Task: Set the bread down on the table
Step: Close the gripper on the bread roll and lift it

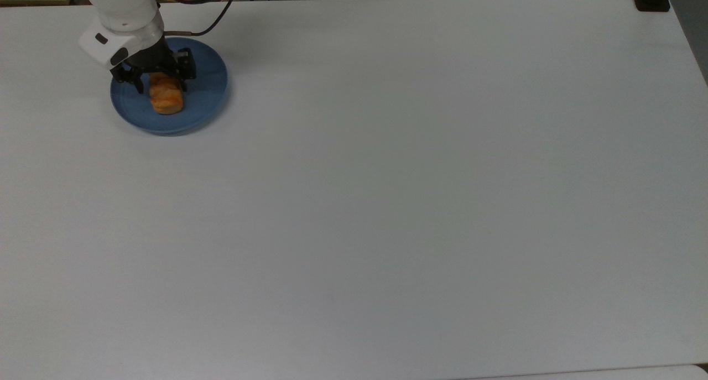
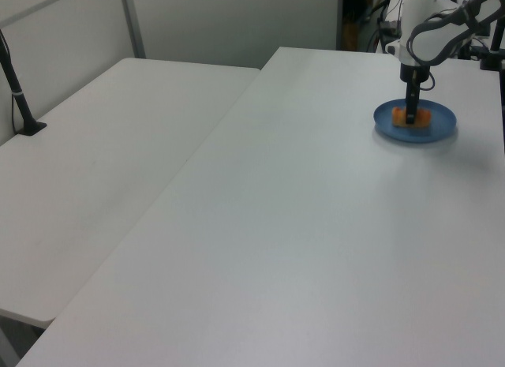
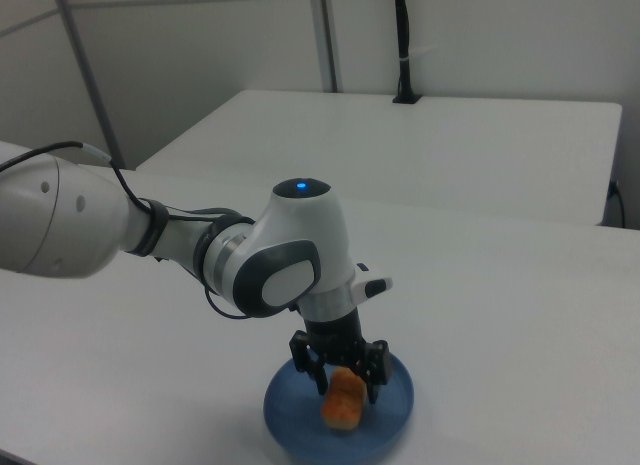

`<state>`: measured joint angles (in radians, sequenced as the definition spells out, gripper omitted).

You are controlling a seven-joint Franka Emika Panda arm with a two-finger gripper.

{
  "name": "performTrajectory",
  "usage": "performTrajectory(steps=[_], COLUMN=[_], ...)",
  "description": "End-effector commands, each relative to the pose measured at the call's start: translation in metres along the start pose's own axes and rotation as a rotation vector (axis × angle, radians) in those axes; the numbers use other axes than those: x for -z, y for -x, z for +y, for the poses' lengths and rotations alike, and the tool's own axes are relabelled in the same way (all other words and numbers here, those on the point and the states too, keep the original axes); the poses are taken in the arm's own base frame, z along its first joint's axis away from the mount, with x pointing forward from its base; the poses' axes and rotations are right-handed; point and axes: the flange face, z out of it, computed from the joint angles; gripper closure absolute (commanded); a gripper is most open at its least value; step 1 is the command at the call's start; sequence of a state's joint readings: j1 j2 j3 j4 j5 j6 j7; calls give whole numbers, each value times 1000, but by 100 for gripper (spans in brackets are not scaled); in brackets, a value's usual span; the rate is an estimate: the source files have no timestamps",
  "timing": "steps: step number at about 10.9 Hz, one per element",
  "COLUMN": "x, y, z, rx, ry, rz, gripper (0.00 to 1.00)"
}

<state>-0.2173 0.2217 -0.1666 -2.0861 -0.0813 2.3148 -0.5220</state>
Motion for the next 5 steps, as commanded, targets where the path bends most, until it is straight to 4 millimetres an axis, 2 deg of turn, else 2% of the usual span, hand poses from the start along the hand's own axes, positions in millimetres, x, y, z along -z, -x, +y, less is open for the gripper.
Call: performTrajectory(steps=[1, 3, 5], x=[-3, -1, 12], y=[2, 1, 5], z=[-2, -2, 0], rx=[21, 13, 7], ry=[13, 12, 8], rz=[13, 14, 10], gripper=[45, 64, 71])
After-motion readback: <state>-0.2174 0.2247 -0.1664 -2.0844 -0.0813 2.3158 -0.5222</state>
